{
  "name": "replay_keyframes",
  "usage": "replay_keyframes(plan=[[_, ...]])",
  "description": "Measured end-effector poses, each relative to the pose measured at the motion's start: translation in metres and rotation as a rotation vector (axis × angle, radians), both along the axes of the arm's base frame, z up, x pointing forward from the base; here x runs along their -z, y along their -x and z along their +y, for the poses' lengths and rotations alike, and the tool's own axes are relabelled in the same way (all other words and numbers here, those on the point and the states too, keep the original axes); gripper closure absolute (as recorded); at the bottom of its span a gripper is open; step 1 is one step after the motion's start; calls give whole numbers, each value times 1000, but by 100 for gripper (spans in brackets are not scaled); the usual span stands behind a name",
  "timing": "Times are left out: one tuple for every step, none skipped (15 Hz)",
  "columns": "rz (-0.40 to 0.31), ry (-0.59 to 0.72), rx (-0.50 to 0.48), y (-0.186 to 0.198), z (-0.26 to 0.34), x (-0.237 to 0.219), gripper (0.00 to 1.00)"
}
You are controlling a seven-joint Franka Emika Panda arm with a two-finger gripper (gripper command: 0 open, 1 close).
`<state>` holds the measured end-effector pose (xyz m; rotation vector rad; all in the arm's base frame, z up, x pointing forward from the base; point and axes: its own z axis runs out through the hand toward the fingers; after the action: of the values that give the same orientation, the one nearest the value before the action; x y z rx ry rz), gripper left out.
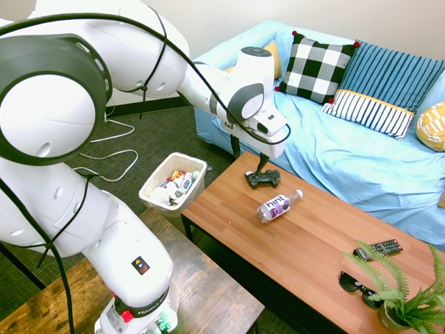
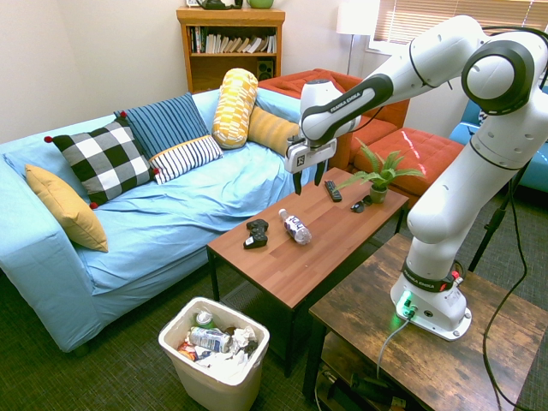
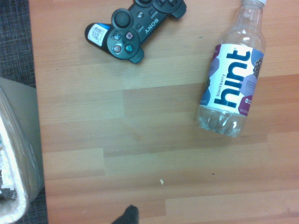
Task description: Throw the bottle in the trash bin
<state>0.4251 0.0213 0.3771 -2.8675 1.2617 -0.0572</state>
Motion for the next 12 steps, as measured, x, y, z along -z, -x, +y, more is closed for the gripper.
replay_keyframes(plan=[[-2,0,0,-1,0,0,0],[-9,1,0,-2,0,0,0],[-17,7,1,-3,-4,0,0],[-28,14,9,-6,-10,1,0],[-39,20,23,-9,-20,4,0],[-50,21,41,-14,-30,8,0],[-60,21,61,-21,-38,16,0],[-71,27,84,-31,-45,27,0],[-71,33,105,-43,-50,43,0],[-62,38,124,-56,-53,60,0],[-52,45,143,-68,-57,78,0],[-43,55,163,-80,-63,95,0]])
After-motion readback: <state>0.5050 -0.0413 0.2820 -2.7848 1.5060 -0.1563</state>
